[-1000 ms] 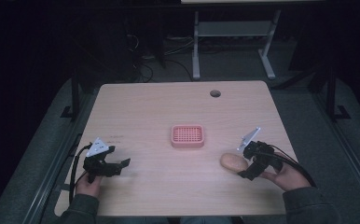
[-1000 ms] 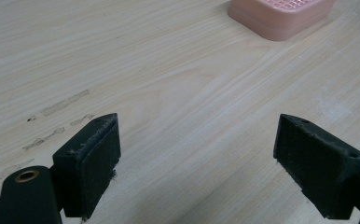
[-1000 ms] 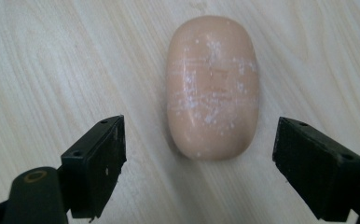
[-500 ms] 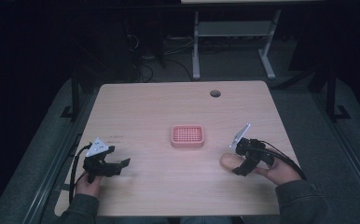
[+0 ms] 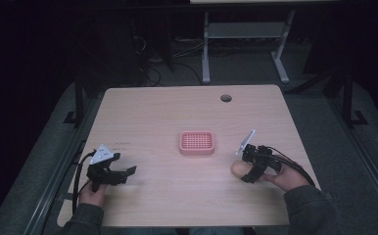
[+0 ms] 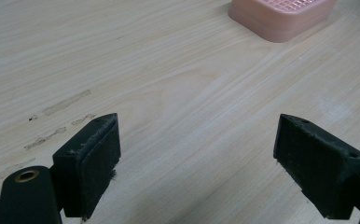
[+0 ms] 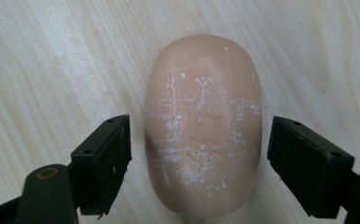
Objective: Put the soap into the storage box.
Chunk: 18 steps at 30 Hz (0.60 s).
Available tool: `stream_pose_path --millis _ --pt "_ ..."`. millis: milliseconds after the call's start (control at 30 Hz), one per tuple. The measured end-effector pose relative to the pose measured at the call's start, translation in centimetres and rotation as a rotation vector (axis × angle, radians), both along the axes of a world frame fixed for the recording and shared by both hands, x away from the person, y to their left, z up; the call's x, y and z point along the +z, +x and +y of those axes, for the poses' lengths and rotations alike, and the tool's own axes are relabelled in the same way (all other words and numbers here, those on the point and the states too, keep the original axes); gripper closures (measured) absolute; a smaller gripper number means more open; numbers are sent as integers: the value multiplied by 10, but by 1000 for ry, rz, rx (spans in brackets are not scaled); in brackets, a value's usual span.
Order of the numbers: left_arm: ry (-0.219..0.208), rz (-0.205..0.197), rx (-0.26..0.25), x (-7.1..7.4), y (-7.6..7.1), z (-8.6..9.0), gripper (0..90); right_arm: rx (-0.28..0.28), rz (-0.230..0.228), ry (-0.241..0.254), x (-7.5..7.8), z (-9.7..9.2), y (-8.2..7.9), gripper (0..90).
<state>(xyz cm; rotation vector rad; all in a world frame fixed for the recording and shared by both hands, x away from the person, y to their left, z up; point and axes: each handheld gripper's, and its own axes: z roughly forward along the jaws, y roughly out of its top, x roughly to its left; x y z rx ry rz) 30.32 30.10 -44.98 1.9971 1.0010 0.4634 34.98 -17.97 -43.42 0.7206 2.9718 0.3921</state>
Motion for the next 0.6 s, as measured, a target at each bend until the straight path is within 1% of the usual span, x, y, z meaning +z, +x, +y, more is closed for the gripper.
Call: stream_pose_path --millis 33,100,133,267,400,600 --pt "1 0 -2 0 0 0 143 0 8 -4 -1 1 1 220" --pt "2 1 -1 0 0 0 143 4 8 -11 -2 1 1 224" --pt "1 2 0 0 0 0 143 -1 17 -10 -2 2 1 227" --pt "0 1 0 0 0 0 143 4 22 -19 -3 5 2 241" --pt "-1 2 1 0 0 0 143 18 14 -36 -4 8 2 265" --pt "-2 1 2 0 0 0 143 18 20 -51 -6 10 4 293"
